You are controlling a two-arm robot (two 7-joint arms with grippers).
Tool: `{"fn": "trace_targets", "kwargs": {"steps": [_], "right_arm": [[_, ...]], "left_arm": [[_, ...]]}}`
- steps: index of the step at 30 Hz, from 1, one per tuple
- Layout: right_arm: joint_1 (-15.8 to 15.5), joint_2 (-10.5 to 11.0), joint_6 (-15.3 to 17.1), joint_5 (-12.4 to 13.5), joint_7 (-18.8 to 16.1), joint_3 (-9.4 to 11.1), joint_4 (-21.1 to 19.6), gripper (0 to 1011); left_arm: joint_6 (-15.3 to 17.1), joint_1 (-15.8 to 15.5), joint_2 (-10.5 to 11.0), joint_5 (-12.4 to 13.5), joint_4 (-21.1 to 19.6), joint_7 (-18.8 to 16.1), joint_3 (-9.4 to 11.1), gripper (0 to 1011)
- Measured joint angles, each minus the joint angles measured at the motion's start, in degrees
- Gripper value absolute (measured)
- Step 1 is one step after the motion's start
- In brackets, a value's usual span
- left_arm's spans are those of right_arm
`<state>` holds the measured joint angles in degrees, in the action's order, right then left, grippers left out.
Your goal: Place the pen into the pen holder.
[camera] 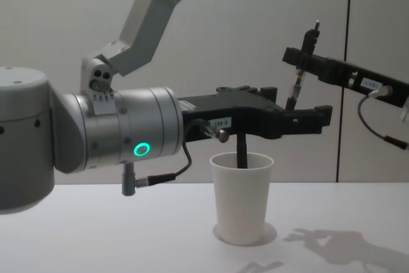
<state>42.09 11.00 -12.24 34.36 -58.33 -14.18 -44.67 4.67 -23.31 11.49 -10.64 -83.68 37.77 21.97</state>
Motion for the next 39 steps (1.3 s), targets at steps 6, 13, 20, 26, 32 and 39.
{"fn": "trace_targets", "kwargs": {"steps": [6, 13, 20, 26, 32, 39], "right_arm": [[1.2, -0.6, -0.5, -0.3, -0.4, -0.7, 2.6, 130], [2.3, -1.3, -1.1, -0.4, -0.9, -1.6, 4.9, 130], [3.2, -2.0, -1.8, -0.5, -1.4, -2.4, 7.2, 130], [4.1, -2.5, -2.6, -0.6, -1.5, -3.0, 9.3, 130], [5.0, -3.1, -3.6, -0.8, -1.5, -3.5, 11.3, 130], [6.3, -3.7, -4.7, -1.2, -1.4, -3.9, 14.1, 130]], "left_arm": [[0.0, 0.0, 0.0, 0.0, 0.0, 0.0, 0.0, 1000], [0.0, 0.0, 0.0, 0.0, 0.0, 0.0, 0.0, 1000], [0.0, 0.0, 0.0, 0.0, 0.0, 0.0, 0.0, 1000], [0.0, 0.0, 0.0, 0.0, 0.0, 0.0, 0.0, 1000], [0.0, 0.0, 0.0, 0.0, 0.0, 0.0, 0.0, 1000], [0.0, 0.0, 0.0, 0.0, 0.0, 0.0, 0.0, 1000]]}}
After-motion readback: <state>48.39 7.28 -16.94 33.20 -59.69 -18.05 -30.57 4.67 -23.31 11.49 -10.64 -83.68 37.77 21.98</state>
